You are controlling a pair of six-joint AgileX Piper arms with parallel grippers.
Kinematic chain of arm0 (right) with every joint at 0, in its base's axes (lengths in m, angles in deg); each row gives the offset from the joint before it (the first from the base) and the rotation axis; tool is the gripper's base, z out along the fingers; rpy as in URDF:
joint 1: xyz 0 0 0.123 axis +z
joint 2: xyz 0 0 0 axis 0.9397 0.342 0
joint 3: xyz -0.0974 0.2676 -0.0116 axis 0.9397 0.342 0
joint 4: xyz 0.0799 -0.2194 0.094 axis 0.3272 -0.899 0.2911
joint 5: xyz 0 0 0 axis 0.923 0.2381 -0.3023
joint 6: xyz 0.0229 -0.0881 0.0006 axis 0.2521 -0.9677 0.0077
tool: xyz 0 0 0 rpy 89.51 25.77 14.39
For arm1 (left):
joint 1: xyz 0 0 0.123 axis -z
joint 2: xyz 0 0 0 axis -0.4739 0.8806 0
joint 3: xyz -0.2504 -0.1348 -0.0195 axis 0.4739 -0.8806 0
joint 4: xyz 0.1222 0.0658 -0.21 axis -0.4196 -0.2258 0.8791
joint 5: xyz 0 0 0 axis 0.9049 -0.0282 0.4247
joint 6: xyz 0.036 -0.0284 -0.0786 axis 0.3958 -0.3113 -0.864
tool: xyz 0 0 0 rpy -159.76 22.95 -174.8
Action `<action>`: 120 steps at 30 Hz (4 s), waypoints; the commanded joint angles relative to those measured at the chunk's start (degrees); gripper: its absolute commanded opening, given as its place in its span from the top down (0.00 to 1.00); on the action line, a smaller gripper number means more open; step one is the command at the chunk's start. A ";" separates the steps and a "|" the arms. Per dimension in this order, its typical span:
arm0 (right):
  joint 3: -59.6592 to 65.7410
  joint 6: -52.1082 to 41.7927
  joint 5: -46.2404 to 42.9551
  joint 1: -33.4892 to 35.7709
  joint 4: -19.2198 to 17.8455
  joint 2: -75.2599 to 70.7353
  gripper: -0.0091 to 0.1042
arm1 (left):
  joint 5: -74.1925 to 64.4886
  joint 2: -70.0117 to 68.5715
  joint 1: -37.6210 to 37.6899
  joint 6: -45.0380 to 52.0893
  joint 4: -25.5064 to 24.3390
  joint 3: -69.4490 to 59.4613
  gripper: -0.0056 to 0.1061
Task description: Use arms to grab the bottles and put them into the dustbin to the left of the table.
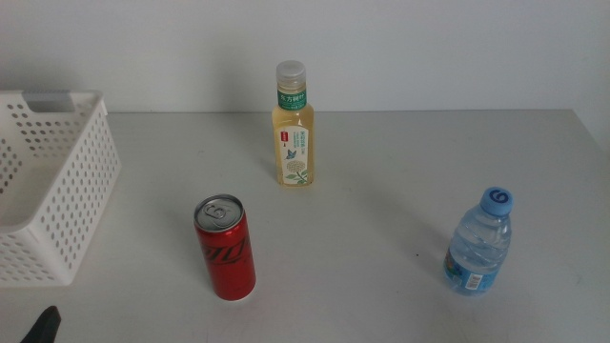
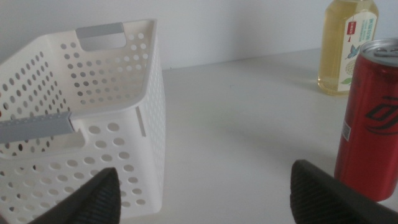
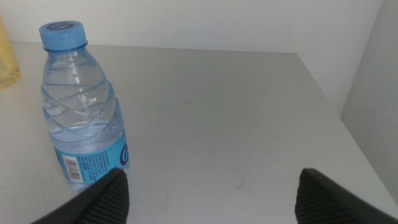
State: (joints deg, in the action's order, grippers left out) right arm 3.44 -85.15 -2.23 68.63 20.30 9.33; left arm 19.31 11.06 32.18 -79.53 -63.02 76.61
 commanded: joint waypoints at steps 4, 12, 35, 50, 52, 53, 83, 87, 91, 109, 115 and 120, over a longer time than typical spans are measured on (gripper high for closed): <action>-0.51 -0.49 -4.31 -0.42 -0.67 -1.24 0.09 | 13.45 3.12 1.85 -0.81 0.00 -0.06 0.11; -0.51 -0.49 -4.31 -0.42 -0.67 -1.24 0.09 | 32.86 20.27 13.61 -0.86 0.00 -0.06 0.11; -0.51 -0.49 -4.31 -0.42 -0.67 -1.24 0.09 | 72.44 68.21 28.73 -0.96 4.06 -0.18 0.11; -0.51 -0.49 -4.31 -0.42 -0.67 -1.24 0.09 | 85.81 77.72 28.67 -1.26 4.18 -0.18 0.11; -0.51 -0.49 -4.31 -0.42 -0.67 -1.24 0.09 | 85.86 77.72 28.67 -1.91 4.40 -0.18 0.11; -0.51 -0.49 -4.31 -0.42 -0.67 -1.24 0.09 | 85.81 77.72 28.67 -2.45 4.35 -0.18 0.11; -0.51 -0.49 -4.31 -0.42 -0.67 -1.24 0.09 | 84.69 91.98 28.67 -5.39 6.77 12.11 0.11; -0.51 -0.49 -4.31 -0.42 -0.67 -1.24 0.09 | 86.55 96.40 28.67 -5.46 7.09 14.44 0.11; -0.51 -0.49 -4.31 -0.42 -0.67 -1.24 0.09 | 87.02 99.52 28.67 -6.06 7.90 16.72 0.11; -0.51 -0.49 -4.31 -0.42 -0.67 -1.24 0.09 | 86.12 103.19 28.61 -8.45 11.78 20.79 0.69; -0.51 -0.49 -4.31 -0.42 -0.67 -1.24 0.09 | 74.51 96.51 28.61 -8.85 11.78 20.79 0.96; -0.51 -0.49 -4.31 -0.42 -0.67 -1.24 0.09 | 62.07 88.25 28.61 -7.90 12.80 23.01 0.96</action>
State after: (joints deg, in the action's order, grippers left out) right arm 3.44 -85.15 -2.23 68.59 20.30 9.33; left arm 78.85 103.89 60.53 -87.24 -51.10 97.39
